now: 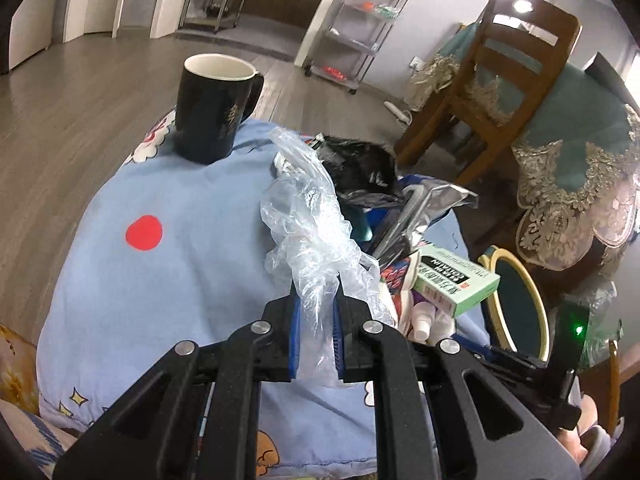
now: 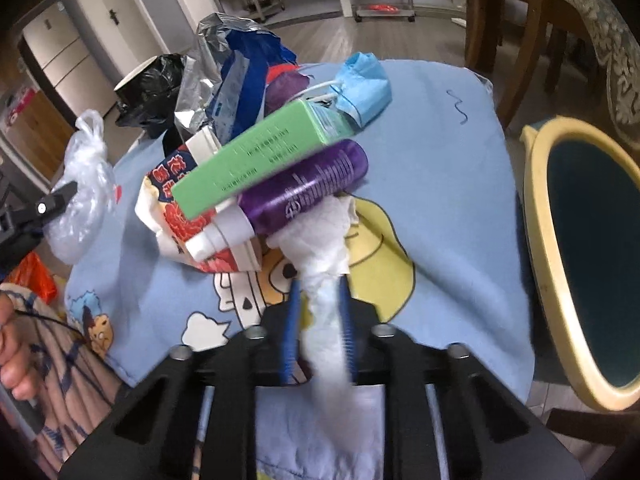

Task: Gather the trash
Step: 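Grasp the clear plastic bag with the left gripper while the right grasps the white tissue, then carry the plastic bag and tissue over the bin and open the left gripper, then open the right gripper over the bin to drop the white tissue, then grasp the black plastic bag with the left gripper, then grasp the second blue face mask with the right gripper while the left holds the black bag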

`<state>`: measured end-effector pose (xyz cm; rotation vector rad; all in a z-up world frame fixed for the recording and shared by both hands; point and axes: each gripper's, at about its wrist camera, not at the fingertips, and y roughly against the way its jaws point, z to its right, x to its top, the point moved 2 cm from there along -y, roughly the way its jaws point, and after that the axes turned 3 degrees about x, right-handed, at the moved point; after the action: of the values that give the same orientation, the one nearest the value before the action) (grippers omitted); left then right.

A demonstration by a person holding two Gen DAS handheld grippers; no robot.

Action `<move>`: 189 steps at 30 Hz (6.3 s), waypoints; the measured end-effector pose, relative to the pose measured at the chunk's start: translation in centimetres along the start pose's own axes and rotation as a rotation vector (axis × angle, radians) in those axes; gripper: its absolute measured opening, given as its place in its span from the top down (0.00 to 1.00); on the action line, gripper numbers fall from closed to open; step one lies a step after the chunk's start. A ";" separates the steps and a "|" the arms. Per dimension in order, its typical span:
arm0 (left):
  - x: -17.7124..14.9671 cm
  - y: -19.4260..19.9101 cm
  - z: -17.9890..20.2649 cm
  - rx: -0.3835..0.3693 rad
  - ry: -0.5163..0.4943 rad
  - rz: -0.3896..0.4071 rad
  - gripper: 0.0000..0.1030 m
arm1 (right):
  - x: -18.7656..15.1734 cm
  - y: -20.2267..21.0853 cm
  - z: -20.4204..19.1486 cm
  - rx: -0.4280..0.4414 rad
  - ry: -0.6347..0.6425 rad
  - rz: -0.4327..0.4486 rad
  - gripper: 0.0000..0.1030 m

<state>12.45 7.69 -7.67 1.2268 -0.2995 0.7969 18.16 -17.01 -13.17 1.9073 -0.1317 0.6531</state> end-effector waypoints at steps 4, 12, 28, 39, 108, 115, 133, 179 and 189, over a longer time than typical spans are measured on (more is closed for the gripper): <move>0.1 0.3 0.1 -0.009 0.007 0.023 0.89 | -0.7 1.1 0.4 0.017 0.002 0.010 0.95; 0.1 0.7 0.5 -0.035 -0.004 0.048 0.89 | -1.4 4.9 1.5 0.040 0.006 0.058 0.96; 0.1 2.3 1.7 -0.043 -0.064 0.110 0.89 | -1.0 9.8 2.6 0.083 -0.048 0.163 0.96; 0.3 3.9 6.3 -0.098 -0.170 0.146 0.89 | -0.2 14.2 4.9 0.077 -0.081 0.266 0.96; -3.2 -6.9 27.3 -0.285 -0.500 -0.074 0.26 | -3.2 16.2 19.8 -0.094 -0.545 0.423 0.51; -1.4 -4.5 23.7 -0.236 -0.478 -0.030 0.21 | -3.0 16.2 19.2 -0.108 -0.514 0.424 0.47; 5.1 -2.2 9.9 -0.053 -0.288 0.009 0.17 | -1.5 15.2 14.3 -0.118 -0.348 0.374 0.27; 11.5 -6.9 1.6 -0.165 0.074 0.015 0.86 | 18.0 -5.6 6.4 0.002 -0.266 -0.004 0.11; 12.5 -6.2 1.7 -0.215 0.111 0.086 0.86 | 17.2 -7.9 7.5 0.057 -0.341 -0.054 0.73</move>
<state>25.82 10.16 -3.98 0.9701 -0.3402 0.8803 38.53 -16.75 -13.26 2.0572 -0.2791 0.2937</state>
